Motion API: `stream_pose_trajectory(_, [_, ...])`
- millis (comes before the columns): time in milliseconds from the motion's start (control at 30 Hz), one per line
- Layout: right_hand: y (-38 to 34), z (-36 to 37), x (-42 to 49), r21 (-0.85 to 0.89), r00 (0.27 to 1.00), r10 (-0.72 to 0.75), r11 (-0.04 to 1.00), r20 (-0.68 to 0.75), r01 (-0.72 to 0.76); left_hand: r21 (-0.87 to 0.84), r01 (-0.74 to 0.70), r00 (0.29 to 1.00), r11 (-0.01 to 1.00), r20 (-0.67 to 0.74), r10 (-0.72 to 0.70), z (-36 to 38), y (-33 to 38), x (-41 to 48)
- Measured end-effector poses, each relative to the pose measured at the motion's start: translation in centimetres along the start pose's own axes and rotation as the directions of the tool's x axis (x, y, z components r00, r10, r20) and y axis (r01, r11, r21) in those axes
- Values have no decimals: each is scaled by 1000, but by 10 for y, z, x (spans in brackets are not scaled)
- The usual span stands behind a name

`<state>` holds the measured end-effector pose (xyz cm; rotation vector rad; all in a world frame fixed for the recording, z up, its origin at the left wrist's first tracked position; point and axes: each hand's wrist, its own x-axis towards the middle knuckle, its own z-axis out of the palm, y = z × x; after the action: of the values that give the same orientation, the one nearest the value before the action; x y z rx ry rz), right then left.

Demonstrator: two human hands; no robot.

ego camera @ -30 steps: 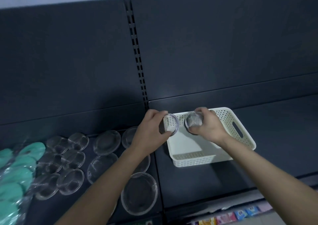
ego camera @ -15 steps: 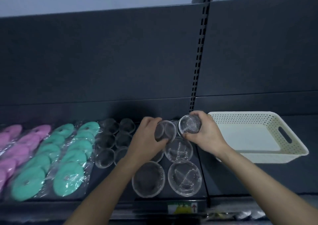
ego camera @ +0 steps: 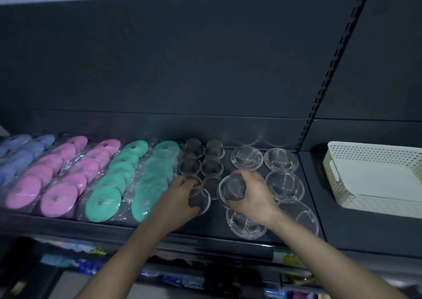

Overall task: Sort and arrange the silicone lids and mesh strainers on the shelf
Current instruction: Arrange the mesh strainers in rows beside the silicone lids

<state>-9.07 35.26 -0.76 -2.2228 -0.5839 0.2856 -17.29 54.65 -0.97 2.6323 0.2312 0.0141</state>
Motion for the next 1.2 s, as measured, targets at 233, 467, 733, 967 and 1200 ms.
stream_pose_trajectory(233, [-12,43,2,-83,990,38,996,133,-27,63,39,995,997,87,-44,3,-33,-2])
stream_pose_trajectory(467, [-12,63,6,-186,981,82,981,176,-49,75,29,991,997,126,-38,9,-49,5])
stream_pose_trajectory(733, [-10,65,8,-251,972,72,968,223,-15,33,3,991,999,130,-7,12,-56,5])
stream_pose_trajectory(967, [-7,58,7,-114,985,72,992,156,-55,23,-24,990,999,140,20,10,-61,5])
stream_pose_trajectory(1200, [-6,47,4,-218,980,50,976,193,-7,14,-33,989,999,142,31,9,-57,5])
